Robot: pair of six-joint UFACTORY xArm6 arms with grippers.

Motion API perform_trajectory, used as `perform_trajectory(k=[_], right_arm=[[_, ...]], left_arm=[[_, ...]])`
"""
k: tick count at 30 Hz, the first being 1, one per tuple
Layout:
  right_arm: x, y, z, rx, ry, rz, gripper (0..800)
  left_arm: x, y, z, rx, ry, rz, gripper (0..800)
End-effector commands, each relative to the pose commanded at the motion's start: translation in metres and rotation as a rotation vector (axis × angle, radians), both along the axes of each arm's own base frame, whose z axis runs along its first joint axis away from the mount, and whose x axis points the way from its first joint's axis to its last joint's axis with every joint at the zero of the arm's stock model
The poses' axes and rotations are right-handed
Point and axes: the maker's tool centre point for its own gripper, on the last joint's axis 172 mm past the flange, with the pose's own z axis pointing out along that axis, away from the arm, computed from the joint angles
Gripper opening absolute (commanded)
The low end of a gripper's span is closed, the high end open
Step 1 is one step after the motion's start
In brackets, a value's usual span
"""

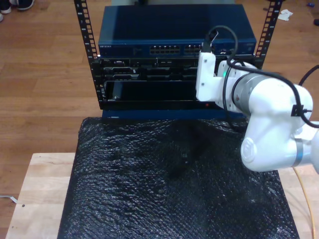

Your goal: Grab the cable and plug it in

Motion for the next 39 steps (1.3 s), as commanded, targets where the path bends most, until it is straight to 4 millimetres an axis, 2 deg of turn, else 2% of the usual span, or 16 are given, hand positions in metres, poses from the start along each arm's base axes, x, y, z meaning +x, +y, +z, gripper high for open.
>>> perform_trajectory(k=[11,14,18,21,23,27,35,39], right_arm=[[0.016,0.010,0.019,-0.006,-0.038,0.021,0],[0.017,0.014,0.013,-0.019,-0.033,0.033,0],[0.022,0.022,0.031,-0.034,-0.125,0.063,0],[0.027,0.021,0.040,-0.020,-0.202,0.054,0],[0.025,0.020,0.036,-0.019,-0.209,0.053,0],[0.028,0.022,0.039,-0.015,-0.229,0.052,0],[0.049,0.020,0.055,0.005,-0.338,0.032,0],[0.050,0.016,0.051,0.004,-0.335,0.025,0]], left_arm=[[0.000,0.000,0.000,0.000,0.000,0.000,800],[0.000,0.000,0.000,0.000,0.000,0.000,800],[0.000,0.000,0.000,0.000,0.000,0.000,800],[0.000,0.000,0.000,0.000,0.000,0.000,800],[0.000,0.000,0.000,-0.001,0.000,0.000,800],[0.000,0.000,0.000,0.000,0.000,0.000,800],[0.000,0.000,0.000,-0.001,0.000,0.000,800],[0.000,0.000,0.000,0.000,0.000,0.000,800]])
